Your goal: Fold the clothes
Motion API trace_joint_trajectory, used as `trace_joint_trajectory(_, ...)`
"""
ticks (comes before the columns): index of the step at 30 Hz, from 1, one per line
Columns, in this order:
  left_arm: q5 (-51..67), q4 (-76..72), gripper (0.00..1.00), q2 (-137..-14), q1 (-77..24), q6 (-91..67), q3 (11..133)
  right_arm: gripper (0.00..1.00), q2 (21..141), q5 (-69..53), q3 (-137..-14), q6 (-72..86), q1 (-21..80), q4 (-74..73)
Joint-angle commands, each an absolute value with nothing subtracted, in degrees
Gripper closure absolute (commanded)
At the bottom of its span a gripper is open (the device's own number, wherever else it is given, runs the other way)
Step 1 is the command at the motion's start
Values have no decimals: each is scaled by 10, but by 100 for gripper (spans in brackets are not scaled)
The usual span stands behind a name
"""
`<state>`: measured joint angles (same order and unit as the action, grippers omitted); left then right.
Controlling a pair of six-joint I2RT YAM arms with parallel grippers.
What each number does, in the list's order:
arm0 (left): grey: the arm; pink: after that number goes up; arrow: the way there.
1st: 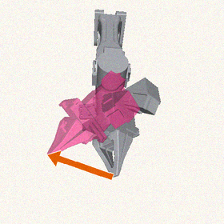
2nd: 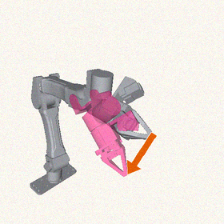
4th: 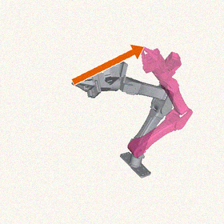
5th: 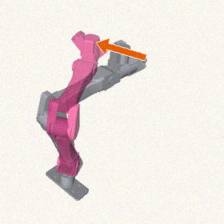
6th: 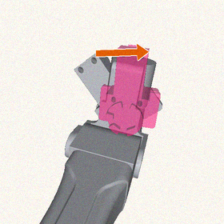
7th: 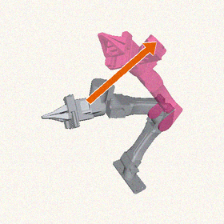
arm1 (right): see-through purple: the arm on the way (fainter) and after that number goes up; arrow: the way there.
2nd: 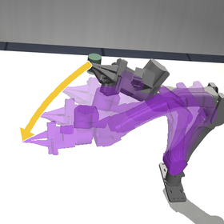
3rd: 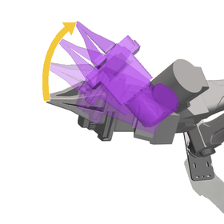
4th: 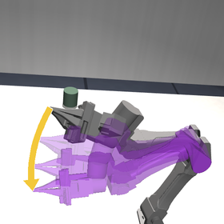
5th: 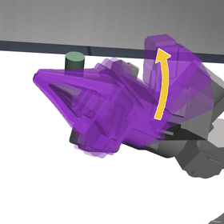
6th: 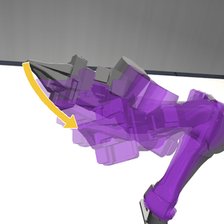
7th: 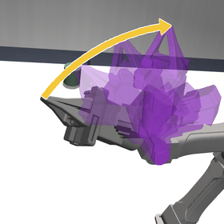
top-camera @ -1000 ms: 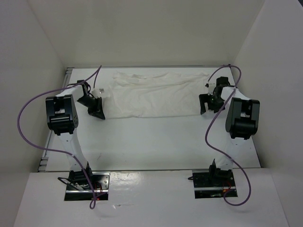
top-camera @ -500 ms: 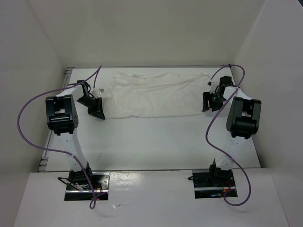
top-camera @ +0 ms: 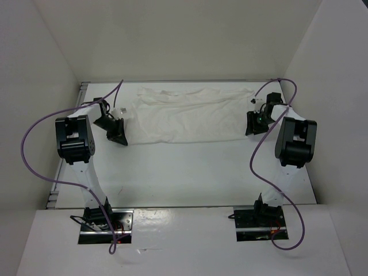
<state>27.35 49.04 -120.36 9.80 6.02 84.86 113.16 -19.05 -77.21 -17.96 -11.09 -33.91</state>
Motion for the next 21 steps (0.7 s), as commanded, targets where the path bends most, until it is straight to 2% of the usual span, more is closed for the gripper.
trace_joint_trajectory(1,261,494,94,-1206,95,76,835,49,1172,-205,-760,-186,-110,-360)
trace_joint_trajectory(8,261,494,96,-1206,95,76,835,69,1172,-205,-737,-186,-110,-366)
trace_joint_trajectory(11,266,499,99,-1206,95,76,835,84,1177,-200,-731,-186,-110,-366)
trace_joint_trajectory(12,266,499,100,-1206,95,76,835,93,1177,-200,-731,-186,-110,-366)
trace_joint_trajectory(13,266,499,100,-1206,95,76,835,98,1177,-200,-731,-186,-110,-366)
trace_joint_trajectory(21,278,526,100,-1185,100,92,878,100,1155,-200,-789,-197,-110,-394)
